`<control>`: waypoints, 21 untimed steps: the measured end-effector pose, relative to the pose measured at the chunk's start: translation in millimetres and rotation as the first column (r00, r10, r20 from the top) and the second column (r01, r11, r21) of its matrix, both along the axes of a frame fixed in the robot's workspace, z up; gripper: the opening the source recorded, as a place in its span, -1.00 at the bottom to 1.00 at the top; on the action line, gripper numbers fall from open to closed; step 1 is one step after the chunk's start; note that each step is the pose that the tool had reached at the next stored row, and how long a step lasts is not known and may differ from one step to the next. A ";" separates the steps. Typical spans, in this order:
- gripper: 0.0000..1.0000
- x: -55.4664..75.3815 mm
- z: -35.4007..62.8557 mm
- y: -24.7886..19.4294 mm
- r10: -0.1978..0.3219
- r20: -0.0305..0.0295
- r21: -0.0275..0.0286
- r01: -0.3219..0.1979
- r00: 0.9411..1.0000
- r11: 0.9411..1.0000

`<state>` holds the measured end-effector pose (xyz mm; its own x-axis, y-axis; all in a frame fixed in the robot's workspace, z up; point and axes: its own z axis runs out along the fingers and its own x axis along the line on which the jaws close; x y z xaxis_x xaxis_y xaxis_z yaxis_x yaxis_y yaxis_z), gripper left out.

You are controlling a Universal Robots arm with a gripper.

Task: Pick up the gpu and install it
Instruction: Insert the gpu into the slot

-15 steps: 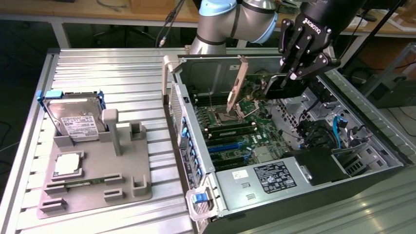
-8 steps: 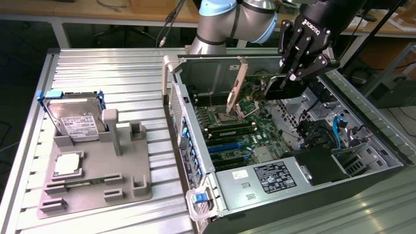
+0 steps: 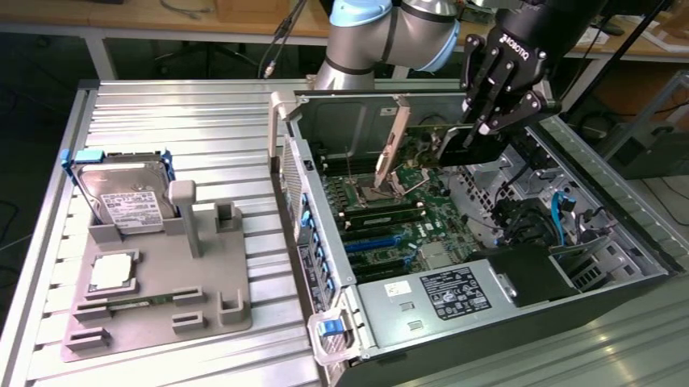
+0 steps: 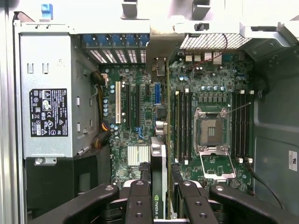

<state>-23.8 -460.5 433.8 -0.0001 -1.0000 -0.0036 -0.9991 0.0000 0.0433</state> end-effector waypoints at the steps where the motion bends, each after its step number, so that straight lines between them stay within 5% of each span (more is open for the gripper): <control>1: -0.47 0.0 -0.7 0.0 0.000 0.000 0.000 0.000 1.000 1.000; 21: -0.47 0.0 -0.7 0.0 0.012 0.000 0.000 -0.012 1.000 1.000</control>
